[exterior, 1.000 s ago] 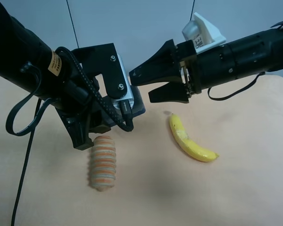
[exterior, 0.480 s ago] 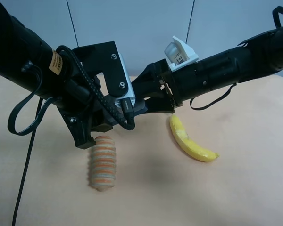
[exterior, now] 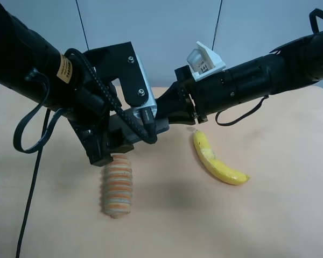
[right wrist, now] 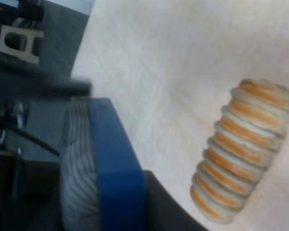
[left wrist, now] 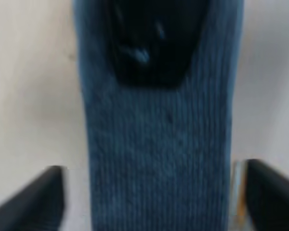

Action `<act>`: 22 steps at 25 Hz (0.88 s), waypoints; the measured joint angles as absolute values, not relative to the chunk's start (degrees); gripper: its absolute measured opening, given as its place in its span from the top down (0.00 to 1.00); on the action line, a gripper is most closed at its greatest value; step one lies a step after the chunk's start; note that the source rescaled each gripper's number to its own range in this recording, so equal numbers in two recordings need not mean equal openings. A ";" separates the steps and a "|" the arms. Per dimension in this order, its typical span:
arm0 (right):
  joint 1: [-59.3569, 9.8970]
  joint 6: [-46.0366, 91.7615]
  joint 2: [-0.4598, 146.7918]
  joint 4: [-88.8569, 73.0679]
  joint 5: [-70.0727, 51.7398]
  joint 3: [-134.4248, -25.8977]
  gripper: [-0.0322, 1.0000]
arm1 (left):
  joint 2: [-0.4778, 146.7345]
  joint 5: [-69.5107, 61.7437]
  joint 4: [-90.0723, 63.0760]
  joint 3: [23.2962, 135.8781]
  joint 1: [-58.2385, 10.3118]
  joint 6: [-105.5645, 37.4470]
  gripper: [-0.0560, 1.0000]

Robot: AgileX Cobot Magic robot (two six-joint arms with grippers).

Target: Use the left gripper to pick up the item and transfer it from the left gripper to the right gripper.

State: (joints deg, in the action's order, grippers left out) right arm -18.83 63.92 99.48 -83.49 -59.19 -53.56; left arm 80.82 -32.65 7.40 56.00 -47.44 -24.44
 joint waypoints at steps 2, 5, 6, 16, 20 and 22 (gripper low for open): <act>-18.83 63.92 99.48 -83.49 -59.19 -53.56 0.96 | 80.82 -32.65 8.35 56.00 -47.44 -24.18 0.08; -18.83 63.87 99.48 -83.49 -59.24 -53.56 0.96 | 80.56 -34.58 10.40 56.00 -47.44 -24.18 0.02; -18.83 63.87 99.48 -83.49 -59.24 -53.56 0.96 | 80.02 -35.62 11.30 56.07 -47.44 -24.13 0.02; -18.83 63.87 99.48 -83.49 -59.28 -53.56 0.96 | 66.51 -54.69 16.29 63.33 -47.44 -11.90 0.01; -18.83 63.87 99.48 -83.49 -59.28 -53.56 0.96 | 62.02 -60.97 16.66 63.33 -47.44 -5.65 0.01; -18.83 63.87 99.48 -83.49 -59.28 -53.56 0.96 | 58.25 -63.63 16.90 63.12 -47.44 -2.54 0.01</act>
State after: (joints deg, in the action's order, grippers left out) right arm -18.83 63.87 99.48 -83.49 -59.28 -53.56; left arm 58.25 -63.63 16.90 63.12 -47.44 -2.54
